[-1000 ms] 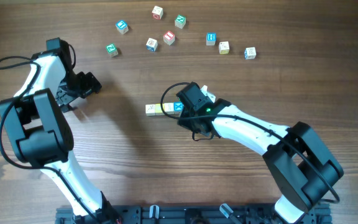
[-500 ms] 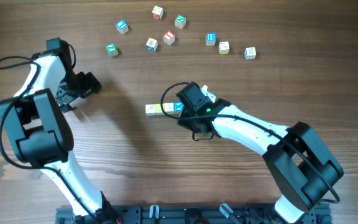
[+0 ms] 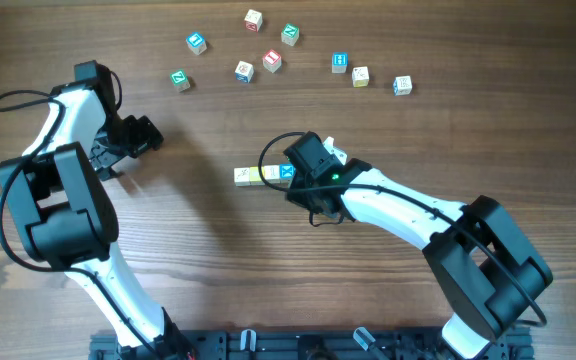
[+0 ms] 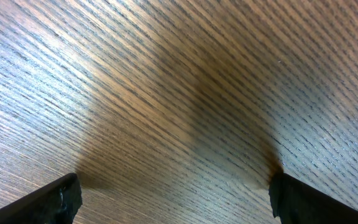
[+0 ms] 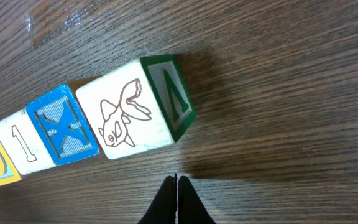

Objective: Form a horizontal line

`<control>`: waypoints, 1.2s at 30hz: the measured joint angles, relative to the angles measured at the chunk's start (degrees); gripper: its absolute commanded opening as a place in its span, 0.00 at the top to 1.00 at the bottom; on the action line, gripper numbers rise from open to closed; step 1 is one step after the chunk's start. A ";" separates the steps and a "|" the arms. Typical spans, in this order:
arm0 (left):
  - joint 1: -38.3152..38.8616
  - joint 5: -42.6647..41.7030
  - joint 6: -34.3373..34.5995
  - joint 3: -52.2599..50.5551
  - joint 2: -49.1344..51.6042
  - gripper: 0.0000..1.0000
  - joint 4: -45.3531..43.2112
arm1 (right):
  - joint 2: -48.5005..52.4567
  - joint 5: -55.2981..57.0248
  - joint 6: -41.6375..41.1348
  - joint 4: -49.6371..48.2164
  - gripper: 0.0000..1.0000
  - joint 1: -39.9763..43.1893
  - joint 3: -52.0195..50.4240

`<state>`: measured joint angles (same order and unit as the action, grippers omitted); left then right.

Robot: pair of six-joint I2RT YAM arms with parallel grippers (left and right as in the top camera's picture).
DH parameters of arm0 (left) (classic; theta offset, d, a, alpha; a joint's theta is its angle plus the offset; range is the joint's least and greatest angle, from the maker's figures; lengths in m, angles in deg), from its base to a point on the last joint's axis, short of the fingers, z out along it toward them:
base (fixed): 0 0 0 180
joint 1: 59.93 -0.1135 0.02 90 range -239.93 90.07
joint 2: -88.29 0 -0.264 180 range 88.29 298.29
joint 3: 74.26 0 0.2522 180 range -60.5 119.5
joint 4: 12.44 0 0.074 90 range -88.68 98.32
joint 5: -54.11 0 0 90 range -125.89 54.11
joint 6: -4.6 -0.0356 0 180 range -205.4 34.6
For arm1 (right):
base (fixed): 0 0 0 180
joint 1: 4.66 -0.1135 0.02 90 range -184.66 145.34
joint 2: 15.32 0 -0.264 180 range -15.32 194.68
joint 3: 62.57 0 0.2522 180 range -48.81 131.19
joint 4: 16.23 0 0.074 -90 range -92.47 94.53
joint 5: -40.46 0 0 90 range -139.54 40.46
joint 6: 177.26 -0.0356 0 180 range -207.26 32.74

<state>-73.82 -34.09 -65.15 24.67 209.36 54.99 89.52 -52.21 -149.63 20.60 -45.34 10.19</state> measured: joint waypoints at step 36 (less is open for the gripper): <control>0.00 -0.02 0.00 0.00 0.00 0.00 0.00 | 1.88 5.33 -0.02 -4.50 0.94 0.00 -0.07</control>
<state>-73.82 -34.11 -65.15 24.67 209.36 54.99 91.40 -46.88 -149.65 16.10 -45.34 10.12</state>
